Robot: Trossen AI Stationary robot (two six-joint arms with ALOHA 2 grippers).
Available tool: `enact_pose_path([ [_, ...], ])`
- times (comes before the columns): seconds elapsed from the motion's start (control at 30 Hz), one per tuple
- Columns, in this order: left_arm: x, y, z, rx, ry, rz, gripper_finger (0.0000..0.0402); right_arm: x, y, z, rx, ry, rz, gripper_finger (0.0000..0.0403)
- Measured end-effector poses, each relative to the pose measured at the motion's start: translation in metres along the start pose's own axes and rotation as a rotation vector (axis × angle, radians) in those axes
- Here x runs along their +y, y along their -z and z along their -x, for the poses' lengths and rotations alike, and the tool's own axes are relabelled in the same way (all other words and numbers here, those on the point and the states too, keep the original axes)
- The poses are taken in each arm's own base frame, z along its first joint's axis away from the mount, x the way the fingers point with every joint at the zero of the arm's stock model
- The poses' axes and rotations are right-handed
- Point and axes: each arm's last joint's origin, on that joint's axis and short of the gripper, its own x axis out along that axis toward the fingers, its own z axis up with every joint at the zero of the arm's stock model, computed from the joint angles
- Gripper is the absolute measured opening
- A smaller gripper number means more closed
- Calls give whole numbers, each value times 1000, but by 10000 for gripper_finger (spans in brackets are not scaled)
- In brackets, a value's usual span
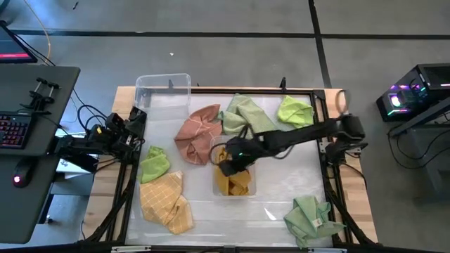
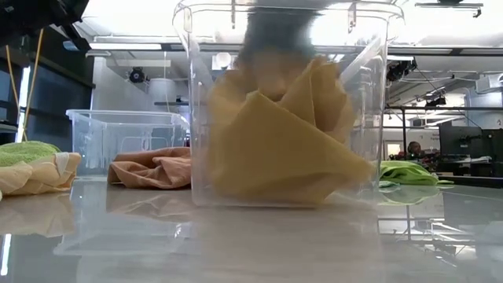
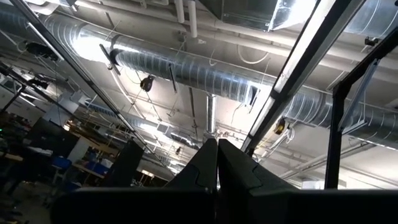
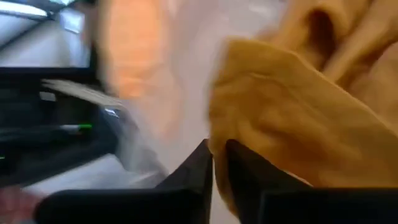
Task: Sort towels by color in basket
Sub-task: Put the brown towel into the bottom transparent bin, then put the bottom green towel into the top transparent bin
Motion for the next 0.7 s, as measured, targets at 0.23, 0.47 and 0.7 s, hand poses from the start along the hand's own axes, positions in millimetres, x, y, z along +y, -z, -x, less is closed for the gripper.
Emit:
enact_pose_path([
  [0.23, 0, 0, 0, 0, 2, 42, 1, 20, -20, 28, -11, -49, 5, 105],
  [0.47, 0, 1, 0, 10, 1, 69, 1, 57, -26, 80, -28, -9, 150, 108],
  [0.7, 0, 2, 0, 18, -1, 209, 1, 66, -7, 92, 2, 89, 286, 109],
])
